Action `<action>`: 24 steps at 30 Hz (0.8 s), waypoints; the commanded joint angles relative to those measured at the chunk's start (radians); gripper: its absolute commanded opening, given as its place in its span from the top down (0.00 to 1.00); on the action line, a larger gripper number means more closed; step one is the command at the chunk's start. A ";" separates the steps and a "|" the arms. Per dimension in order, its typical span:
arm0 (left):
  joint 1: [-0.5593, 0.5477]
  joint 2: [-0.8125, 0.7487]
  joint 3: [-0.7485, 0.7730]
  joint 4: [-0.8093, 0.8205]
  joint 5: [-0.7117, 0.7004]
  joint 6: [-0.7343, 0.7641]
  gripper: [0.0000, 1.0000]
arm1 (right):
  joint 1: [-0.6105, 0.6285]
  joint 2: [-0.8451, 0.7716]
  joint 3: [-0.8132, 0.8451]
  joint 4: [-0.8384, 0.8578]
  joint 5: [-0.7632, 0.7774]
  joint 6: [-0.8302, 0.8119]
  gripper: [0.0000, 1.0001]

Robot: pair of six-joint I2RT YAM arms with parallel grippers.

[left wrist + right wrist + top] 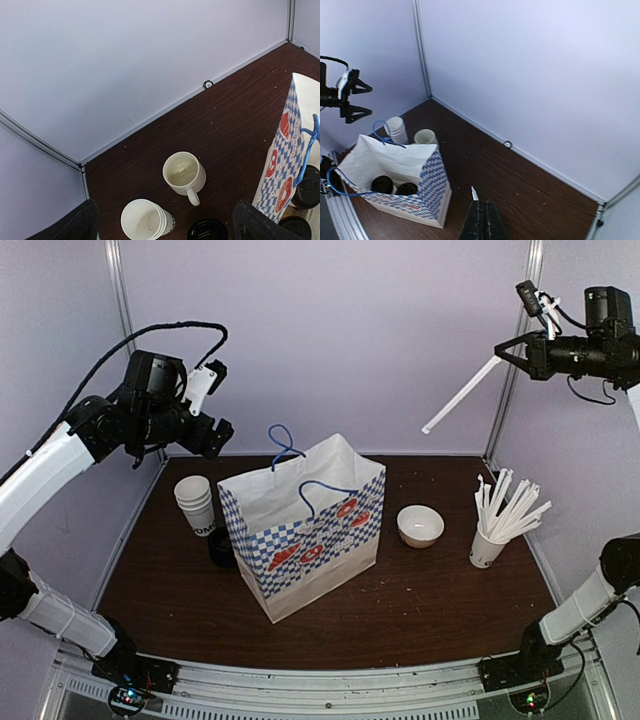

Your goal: Pack the takeout coffee

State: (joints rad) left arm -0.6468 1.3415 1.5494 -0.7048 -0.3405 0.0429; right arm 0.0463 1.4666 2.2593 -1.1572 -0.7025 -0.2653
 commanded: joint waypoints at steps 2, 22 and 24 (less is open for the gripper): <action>0.006 -0.011 -0.003 0.034 -0.006 0.007 0.03 | 0.023 0.054 0.010 0.238 -0.364 0.252 1.00; 0.006 -0.053 -0.003 -0.006 -0.038 0.001 0.03 | 0.520 0.299 -0.057 0.191 -0.334 0.202 1.00; 0.006 -0.059 -0.008 -0.008 -0.038 -0.001 0.02 | 0.560 0.321 -0.088 0.185 -0.330 0.193 1.00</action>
State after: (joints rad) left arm -0.6468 1.3052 1.5486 -0.7231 -0.3702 0.0429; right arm 0.5484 1.7592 2.2169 -0.9401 -1.0580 -0.0376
